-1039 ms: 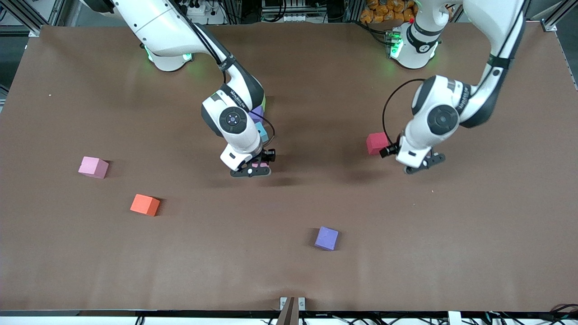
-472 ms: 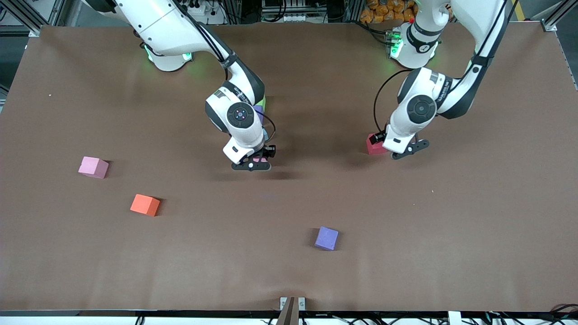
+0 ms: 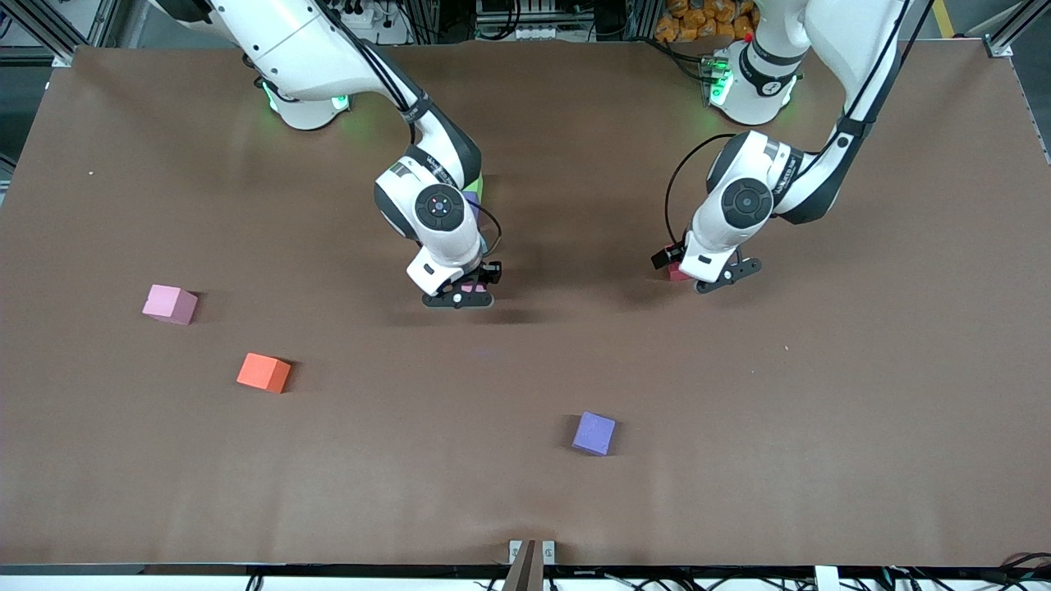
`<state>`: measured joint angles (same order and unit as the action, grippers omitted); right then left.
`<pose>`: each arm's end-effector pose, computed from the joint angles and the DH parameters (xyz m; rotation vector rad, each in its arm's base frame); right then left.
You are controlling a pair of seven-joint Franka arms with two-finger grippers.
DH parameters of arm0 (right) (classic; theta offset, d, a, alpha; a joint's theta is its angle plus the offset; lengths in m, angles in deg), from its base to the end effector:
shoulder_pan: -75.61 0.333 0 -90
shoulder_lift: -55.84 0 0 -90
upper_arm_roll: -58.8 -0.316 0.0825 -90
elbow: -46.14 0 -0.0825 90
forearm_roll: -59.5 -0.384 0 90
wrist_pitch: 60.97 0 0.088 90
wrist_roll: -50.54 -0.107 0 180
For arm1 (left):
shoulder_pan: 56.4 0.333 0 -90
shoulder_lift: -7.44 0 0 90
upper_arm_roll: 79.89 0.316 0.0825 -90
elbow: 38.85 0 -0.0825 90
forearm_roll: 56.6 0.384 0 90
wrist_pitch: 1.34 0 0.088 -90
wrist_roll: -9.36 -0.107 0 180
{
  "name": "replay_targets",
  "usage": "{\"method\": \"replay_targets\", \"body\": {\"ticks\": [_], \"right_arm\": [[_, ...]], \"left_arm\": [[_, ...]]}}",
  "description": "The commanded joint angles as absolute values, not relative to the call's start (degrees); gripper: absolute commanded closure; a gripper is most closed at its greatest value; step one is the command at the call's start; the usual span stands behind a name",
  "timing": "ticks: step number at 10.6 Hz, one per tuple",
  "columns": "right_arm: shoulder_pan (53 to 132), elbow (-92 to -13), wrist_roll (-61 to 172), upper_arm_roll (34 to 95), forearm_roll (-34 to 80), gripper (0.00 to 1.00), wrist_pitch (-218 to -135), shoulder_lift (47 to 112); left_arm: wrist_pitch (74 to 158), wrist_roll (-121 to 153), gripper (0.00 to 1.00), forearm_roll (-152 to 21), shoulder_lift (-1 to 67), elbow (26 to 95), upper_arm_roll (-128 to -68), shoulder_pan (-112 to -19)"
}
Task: Arrange blocks into number 1
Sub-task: 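Grasp the red block with the left gripper while the right gripper withdraws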
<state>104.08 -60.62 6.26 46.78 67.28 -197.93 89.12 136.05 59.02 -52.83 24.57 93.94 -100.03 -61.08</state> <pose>0.4887 0.4068 0.2062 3.1338 0.0059 -0.0691 0.4524 -0.2150 0.2055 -3.0010 -0.5847 0.3003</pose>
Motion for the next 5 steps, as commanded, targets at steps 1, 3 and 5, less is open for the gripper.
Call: {"method": "replay_targets", "body": {"ticks": [1, 3, 5], "right_arm": [[103.4, -64.1, 4.9, 45.4, 68.2, 1.00, -198.6, 87.1], [103.2, -64.7, 4.9, 45.4, 68.3, 1.00, -198.7, 86.9], [103.1, -65.1, 4.9, 45.0, 68.2, 1.00, -198.7, 86.9]], "left_arm": [[136.5, 59.6, 0.00, -53.4, 25.6, 92.4, -100.0, -61.1], [136.3, 59.6, 0.00, -53.4, 25.3, 92.2, -100.0, -61.0], [135.2, 59.6, 0.00, -53.4, 24.7, 92.3, -100.0, -60.6]]}}
